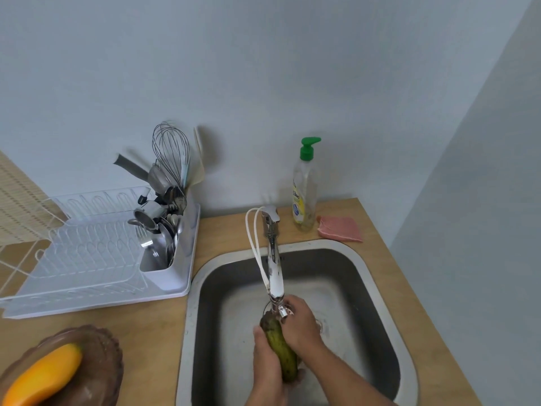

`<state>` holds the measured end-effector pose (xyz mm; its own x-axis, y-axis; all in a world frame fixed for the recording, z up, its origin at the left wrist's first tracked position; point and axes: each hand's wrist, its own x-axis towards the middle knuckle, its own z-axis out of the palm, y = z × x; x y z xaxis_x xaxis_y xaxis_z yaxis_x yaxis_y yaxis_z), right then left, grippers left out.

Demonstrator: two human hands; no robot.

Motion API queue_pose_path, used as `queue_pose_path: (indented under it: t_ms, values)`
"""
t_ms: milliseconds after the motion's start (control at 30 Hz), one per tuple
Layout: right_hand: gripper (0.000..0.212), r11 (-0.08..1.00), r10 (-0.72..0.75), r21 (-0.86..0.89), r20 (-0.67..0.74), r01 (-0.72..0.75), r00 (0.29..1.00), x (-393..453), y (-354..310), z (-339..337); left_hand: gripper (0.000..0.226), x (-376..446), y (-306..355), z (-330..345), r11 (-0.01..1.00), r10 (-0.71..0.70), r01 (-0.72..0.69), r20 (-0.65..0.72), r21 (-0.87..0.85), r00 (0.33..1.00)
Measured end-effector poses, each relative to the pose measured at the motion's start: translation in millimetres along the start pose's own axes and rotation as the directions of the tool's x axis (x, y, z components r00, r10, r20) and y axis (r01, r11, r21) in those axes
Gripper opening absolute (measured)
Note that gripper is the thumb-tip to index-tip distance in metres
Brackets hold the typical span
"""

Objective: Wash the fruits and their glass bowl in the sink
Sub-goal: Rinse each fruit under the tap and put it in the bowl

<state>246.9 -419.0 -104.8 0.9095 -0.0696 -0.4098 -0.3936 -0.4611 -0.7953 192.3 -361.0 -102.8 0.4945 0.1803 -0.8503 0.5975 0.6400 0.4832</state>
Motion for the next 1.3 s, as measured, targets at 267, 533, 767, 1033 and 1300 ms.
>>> queue_pose_path:
  t_ms: [267, 533, 767, 1033, 1300]
  values:
    - [0.02, 0.997, 0.056, -0.044, -0.053, -0.059, 0.997, 36.7, -11.4, 4.0, 0.051, -8.0, 3.0, -2.4, 0.855, 0.355, -0.271, -0.116, 0.442, 0.928]
    - [0.022, 0.935, 0.157, 0.262, 0.303, -0.241, 0.94, 9.0, 7.0, 0.1, 0.049, 13.9, 38.6, -9.9, 0.587, 0.383, -0.271, 0.033, 0.763, 0.923]
    - [0.027, 0.74, 0.46, 0.309, 0.417, -0.598, 0.784, -13.9, 52.7, -7.0, 0.021, 32.6, 24.6, -56.4, 0.832, 0.091, -0.01, -0.118, 0.555, 0.989]
    - [0.029, 0.818, 0.502, 0.069, 0.398, -0.571, 0.768, -31.8, 38.3, -3.2, 0.026, 28.2, 27.8, -73.7, 0.764, 0.179, -0.054, -0.131, 0.643, 0.975]
    - [0.035, 0.701, 0.232, 0.487, 0.535, -0.521, 0.812, -66.9, -45.6, 35.7, 0.061, -62.1, 138.8, -113.3, 0.531, 0.582, -0.426, 0.05, 0.732, 0.812]
